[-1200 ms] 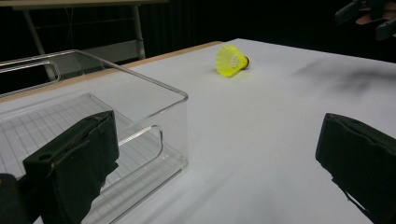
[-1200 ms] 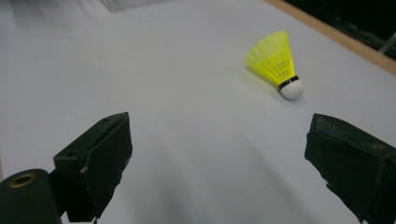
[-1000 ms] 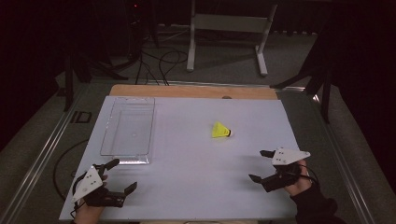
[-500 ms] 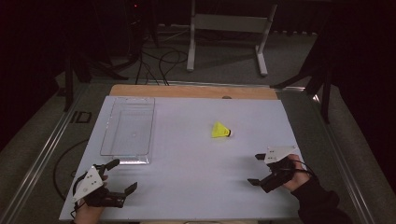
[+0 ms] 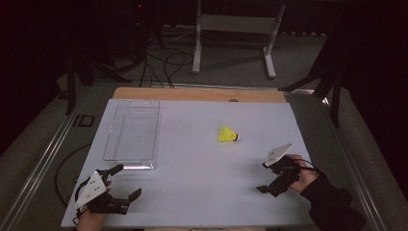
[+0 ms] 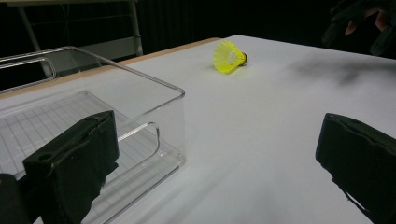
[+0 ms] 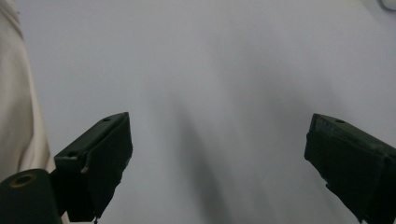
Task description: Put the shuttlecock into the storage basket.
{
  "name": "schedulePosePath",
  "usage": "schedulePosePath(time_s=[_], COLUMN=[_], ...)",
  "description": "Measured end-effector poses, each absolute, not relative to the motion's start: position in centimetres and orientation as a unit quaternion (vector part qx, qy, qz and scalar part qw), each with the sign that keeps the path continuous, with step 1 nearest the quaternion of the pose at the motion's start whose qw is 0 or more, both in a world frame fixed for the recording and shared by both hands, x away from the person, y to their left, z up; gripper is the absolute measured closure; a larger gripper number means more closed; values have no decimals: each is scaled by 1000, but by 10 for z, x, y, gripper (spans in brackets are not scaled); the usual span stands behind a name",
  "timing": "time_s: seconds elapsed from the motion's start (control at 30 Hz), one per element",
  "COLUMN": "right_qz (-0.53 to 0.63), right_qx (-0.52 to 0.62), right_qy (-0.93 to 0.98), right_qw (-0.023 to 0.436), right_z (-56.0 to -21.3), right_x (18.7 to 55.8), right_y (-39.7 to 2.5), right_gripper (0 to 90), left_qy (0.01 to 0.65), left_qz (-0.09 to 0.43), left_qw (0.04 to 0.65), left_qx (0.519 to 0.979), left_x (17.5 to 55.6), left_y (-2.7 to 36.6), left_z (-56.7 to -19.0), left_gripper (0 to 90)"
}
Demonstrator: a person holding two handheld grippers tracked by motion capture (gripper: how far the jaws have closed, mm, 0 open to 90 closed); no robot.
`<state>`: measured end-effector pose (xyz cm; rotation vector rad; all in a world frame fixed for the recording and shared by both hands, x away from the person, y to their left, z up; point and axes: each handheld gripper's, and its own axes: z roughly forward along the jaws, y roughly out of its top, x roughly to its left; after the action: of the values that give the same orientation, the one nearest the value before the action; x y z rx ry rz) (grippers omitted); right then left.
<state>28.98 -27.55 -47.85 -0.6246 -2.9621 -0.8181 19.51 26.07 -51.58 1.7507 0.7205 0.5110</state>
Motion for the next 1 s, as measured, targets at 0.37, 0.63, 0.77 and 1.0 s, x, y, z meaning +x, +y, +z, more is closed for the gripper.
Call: schedulePosePath(time_s=[0.37, 0.63, 0.77, 1.0], right_qz=[-227, -211, -201, -187], right_qx=[-175, -157, -151, -151], right_qy=[-958, -965, -968, -970], right_qw=[12, 19, 16, 34], right_z=[-472, -471, -470, -468], right_x=[300, 309, 313, 323], right_y=[-269, -267, -266, -263], right_gripper=[78, 78, 78, 78], left_qy=[305, 304, 304, 305], left_qz=[215, 214, 213, 212], left_qw=[557, 556, 556, 557], left_qx=[742, 743, 743, 742], left_x=[195, 195, 195, 196], left_y=[261, 261, 260, 261], left_z=[-516, -516, -516, -516], left_gripper=[4, 4, 4, 4])
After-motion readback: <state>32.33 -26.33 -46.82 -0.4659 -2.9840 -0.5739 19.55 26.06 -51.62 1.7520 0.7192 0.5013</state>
